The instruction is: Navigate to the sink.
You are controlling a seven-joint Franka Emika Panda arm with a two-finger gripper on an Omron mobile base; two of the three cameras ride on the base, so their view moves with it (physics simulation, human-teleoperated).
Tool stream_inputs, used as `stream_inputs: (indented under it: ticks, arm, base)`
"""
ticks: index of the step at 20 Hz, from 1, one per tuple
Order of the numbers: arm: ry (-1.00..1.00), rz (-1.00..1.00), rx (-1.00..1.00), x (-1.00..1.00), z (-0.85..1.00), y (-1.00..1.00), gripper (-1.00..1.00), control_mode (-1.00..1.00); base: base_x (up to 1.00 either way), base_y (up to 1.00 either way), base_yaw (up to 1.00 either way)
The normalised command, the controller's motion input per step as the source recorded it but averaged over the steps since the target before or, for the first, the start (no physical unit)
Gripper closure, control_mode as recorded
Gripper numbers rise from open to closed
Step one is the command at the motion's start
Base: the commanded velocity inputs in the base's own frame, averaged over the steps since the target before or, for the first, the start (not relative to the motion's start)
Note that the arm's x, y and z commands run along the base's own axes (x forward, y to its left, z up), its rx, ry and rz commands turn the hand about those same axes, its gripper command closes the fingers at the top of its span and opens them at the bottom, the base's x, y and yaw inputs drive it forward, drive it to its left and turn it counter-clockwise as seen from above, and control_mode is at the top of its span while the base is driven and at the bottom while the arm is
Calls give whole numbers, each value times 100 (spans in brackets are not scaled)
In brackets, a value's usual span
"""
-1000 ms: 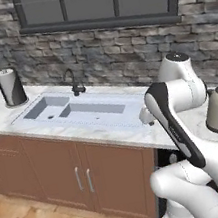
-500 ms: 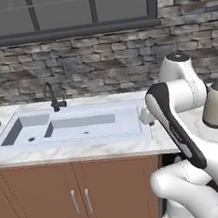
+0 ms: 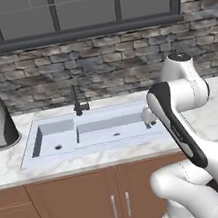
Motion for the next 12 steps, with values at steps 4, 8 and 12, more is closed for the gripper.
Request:
stream_inputs:
  ticks: [4, 8, 12]
  arm:
    - [0, 0, 0, 0, 0, 0, -100, 100]
    - [0, 0, 0, 0, 0, 0, -100, 100]
    - [0, 0, 0, 0, 0, 0, -100, 100]
  base:
    - [33, 97, -23]
    - [45, 70, -19]
    - [53, 43, -17]
